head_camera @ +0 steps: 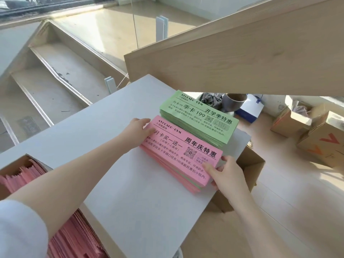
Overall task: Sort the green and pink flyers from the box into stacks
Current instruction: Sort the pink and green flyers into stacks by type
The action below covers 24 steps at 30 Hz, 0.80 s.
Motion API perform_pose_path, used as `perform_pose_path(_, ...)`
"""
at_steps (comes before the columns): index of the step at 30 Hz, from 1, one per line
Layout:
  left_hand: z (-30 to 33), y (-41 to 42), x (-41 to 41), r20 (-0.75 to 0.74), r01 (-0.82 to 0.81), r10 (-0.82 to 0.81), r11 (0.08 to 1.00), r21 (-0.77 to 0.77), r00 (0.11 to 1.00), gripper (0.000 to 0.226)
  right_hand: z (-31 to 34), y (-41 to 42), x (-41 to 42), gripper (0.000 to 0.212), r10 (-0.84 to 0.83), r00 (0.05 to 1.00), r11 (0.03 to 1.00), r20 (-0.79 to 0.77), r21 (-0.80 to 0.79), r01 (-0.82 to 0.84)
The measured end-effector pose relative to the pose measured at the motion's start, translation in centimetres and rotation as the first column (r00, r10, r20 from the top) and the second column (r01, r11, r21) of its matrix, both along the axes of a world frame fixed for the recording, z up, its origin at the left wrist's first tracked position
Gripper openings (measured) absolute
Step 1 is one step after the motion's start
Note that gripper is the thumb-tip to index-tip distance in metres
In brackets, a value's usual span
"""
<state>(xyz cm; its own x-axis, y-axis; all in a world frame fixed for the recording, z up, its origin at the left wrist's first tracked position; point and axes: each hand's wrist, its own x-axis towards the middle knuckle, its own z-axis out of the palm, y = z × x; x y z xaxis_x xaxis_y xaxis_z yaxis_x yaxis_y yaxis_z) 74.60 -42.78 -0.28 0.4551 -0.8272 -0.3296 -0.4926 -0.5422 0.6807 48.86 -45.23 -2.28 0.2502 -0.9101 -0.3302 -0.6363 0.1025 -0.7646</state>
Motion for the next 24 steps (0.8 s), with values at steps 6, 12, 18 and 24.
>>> perform_pose_path(6, -0.3, 0.2, 0.3, -0.173, -0.026, 0.030, 0.999, 0.025, 0.985, 0.028, 0.1, 1.3, 0.8, 0.019, 0.032, 0.998, 0.989, 0.053, 0.144, -0.039)
perform_pose_path(12, 1.5, 0.9, 0.1, -0.184, 0.009, 0.003, 0.998, 0.060, 0.983, 0.042, 1.4, 2.4, 0.0, 0.051, -0.073, 0.997, 0.975, -0.004, 0.208, 0.072)
perform_pose_path(18, 6.5, 8.7, -0.5, 0.192, 0.114, -0.042, 0.918, -0.381, 0.981, 0.034, 4.5, 6.7, -1.1, 0.052, 0.049, 0.963, 0.975, -0.265, -0.198, -0.104)
perform_pose_path(24, 7.1, 21.4, 3.0, 0.452, 0.219, 0.088, 0.783, -0.583, 0.887, 0.021, 8.9, 16.5, 4.1, 0.025, 0.502, 0.862, 0.809, 0.068, -0.390, -0.440)
